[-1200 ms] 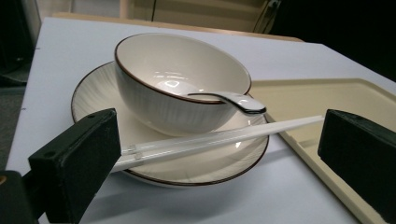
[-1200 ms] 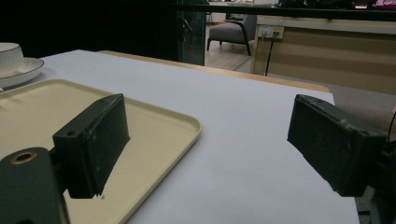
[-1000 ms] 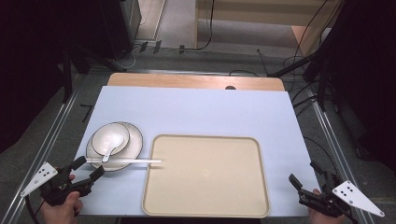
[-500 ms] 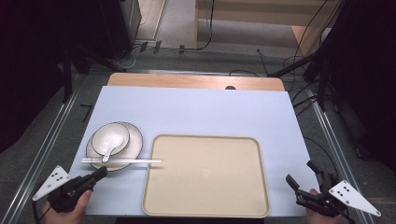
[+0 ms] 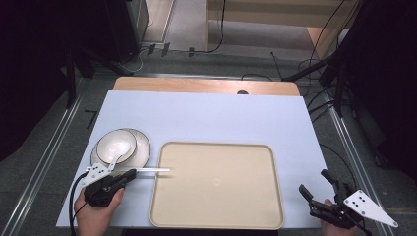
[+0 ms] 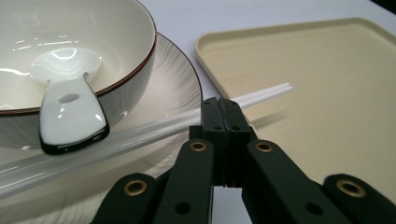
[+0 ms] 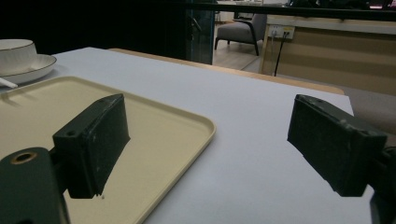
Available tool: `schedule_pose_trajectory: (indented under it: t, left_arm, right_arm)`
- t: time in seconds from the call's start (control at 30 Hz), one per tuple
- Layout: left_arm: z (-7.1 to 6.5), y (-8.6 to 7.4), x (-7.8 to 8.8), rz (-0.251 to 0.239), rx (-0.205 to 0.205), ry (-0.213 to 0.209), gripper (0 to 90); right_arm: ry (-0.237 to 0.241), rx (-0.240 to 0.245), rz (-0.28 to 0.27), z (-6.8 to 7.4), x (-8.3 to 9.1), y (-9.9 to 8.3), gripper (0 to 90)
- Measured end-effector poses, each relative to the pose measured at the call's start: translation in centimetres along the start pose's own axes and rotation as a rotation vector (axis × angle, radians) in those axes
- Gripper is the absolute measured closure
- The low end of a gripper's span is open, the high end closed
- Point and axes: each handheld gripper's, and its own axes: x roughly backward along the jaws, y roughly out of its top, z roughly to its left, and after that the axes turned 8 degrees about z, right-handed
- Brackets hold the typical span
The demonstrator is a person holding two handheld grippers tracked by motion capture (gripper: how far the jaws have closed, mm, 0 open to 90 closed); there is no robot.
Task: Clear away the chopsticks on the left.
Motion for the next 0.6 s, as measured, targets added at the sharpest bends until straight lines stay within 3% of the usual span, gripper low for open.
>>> schedule_pose_trajectory:
  t: [0.13, 0.6]
  left_arm:
    - [0.1, 0.4, -0.8, 0.018, -0.003, 0.032, 90.0]
    - [0.5, 0.8, -2.1, 0.028, 0.017, 0.06, 90.0]
  right_arm:
    - [0.001, -0.002, -0.002, 0.0, 0.0, 0.0, 12.9]
    - [0.01, 0.002, 0.008, 0.2, -0.2, -0.1, 12.9]
